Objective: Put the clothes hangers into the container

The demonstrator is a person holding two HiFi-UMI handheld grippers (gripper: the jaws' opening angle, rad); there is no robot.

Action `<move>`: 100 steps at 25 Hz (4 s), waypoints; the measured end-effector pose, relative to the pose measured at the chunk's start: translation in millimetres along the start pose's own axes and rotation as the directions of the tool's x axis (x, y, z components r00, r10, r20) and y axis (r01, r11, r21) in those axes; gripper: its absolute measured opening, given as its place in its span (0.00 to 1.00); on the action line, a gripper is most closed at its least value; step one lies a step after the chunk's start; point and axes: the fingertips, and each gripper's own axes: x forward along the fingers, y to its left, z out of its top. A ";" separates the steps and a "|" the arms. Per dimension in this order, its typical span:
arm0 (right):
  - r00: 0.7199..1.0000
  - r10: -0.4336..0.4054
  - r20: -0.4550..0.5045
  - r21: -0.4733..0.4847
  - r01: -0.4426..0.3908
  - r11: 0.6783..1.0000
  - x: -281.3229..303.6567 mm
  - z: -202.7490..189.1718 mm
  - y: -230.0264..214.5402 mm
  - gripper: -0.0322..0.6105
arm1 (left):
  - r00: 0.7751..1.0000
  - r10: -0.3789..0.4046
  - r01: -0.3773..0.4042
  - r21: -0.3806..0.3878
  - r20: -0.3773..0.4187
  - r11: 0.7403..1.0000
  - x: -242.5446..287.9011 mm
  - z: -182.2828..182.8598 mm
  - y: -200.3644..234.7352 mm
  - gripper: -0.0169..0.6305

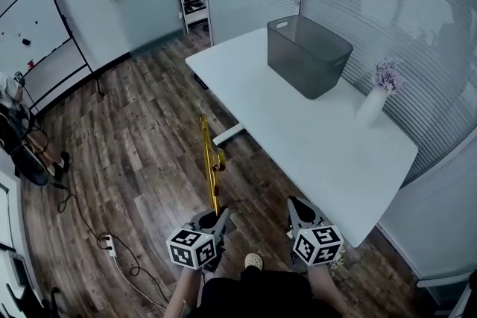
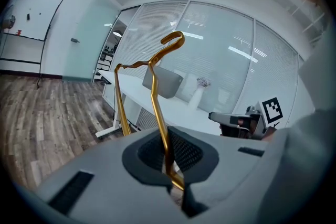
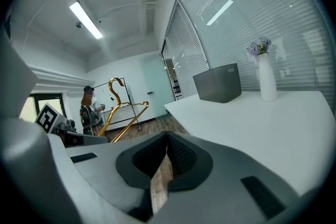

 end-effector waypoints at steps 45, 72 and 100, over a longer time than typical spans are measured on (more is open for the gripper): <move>0.999 0.020 -0.032 0.045 -0.019 0.999 72.3 15.6 -21.2 0.09 | 1.000 -0.009 0.009 -0.012 -0.025 1.000 54.6 30.0 33.5 0.04; 0.999 -0.049 -0.024 0.049 0.050 0.998 215.0 74.3 -64.1 0.09 | 0.997 -0.066 0.066 0.001 -0.030 0.998 160.8 123.6 133.7 0.04; 0.977 -0.209 0.033 0.069 0.206 0.976 281.5 111.5 -95.3 0.09 | 0.979 -0.182 0.189 0.067 -0.094 0.980 220.0 176.3 199.8 0.04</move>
